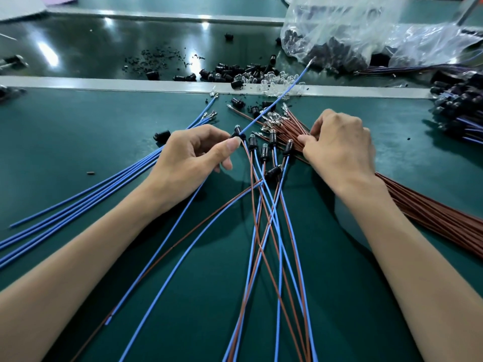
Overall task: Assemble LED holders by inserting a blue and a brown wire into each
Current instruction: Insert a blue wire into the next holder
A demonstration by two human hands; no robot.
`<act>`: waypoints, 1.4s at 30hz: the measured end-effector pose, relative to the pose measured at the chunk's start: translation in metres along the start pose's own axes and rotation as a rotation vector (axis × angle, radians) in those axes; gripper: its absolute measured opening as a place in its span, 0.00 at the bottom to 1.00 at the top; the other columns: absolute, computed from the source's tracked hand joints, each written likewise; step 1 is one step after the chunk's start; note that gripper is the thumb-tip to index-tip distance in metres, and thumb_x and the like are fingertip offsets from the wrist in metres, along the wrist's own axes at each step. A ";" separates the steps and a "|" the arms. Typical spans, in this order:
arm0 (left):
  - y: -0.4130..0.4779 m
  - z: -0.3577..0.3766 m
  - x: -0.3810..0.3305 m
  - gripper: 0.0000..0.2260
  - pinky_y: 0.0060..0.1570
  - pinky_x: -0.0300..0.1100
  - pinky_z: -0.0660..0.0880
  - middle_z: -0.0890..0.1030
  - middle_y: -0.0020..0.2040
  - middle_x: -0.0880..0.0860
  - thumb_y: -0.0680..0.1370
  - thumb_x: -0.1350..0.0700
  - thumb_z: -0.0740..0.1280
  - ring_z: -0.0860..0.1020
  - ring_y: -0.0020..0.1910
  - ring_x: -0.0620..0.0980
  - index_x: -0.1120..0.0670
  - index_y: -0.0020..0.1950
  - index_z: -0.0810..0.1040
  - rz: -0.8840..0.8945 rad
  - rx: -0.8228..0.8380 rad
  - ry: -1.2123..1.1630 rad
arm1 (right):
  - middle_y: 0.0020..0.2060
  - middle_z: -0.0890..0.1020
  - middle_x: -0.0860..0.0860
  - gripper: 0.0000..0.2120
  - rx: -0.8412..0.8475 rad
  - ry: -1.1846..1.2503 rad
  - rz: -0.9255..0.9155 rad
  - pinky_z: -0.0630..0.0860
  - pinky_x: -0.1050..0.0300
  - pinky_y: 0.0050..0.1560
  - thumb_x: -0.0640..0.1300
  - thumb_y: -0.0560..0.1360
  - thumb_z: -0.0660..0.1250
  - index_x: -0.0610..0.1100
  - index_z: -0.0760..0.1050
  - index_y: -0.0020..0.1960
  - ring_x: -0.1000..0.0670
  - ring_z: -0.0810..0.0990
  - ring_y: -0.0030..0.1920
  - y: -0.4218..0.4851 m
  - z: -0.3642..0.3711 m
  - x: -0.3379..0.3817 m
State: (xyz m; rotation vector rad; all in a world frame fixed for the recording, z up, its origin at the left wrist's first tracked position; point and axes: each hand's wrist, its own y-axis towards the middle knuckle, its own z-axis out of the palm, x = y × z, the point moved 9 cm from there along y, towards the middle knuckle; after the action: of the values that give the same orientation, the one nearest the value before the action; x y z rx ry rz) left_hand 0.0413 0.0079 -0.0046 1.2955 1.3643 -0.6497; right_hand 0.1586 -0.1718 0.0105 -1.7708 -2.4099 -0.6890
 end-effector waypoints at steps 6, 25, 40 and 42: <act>0.000 0.001 -0.001 0.08 0.35 0.30 0.72 0.80 0.29 0.45 0.73 0.49 0.67 0.75 0.30 0.39 0.53 0.43 0.79 0.008 0.011 0.017 | 0.53 0.79 0.38 0.18 0.123 -0.087 0.062 0.64 0.52 0.44 0.55 0.78 0.64 0.41 0.78 0.56 0.35 0.77 0.55 0.003 0.008 -0.008; -0.006 0.011 -0.007 0.09 0.42 0.33 0.74 0.84 0.49 0.52 0.75 0.52 0.64 0.80 0.38 0.42 0.57 0.48 0.77 -0.021 0.142 -0.053 | 0.23 0.78 0.52 0.09 0.255 1.275 0.212 0.67 0.66 0.20 0.44 0.82 0.58 0.44 0.66 0.43 0.55 0.71 0.19 0.013 0.012 0.040; -0.013 0.021 -0.011 0.14 0.45 0.31 0.73 0.84 0.42 0.47 0.74 0.55 0.66 0.79 0.38 0.43 0.67 0.50 0.78 -0.003 0.322 -0.081 | 0.38 0.77 0.48 0.11 -0.151 1.841 0.443 0.74 0.65 0.35 0.31 0.79 0.61 0.45 0.67 0.54 0.57 0.76 0.31 0.003 0.033 0.014; -0.012 0.019 -0.010 0.16 0.46 0.32 0.73 0.85 0.45 0.48 0.74 0.53 0.66 0.80 0.39 0.43 0.66 0.51 0.79 -0.014 0.306 -0.087 | 0.38 0.76 0.48 0.10 -0.145 1.821 0.437 0.74 0.65 0.35 0.31 0.79 0.61 0.45 0.67 0.53 0.56 0.76 0.32 -0.002 0.036 0.015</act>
State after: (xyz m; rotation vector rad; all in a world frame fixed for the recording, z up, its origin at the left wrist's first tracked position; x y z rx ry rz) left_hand 0.0350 -0.0156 -0.0039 1.4813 1.2363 -0.9413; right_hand 0.1588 -0.1454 -0.0176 -0.7171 -0.7131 -1.4260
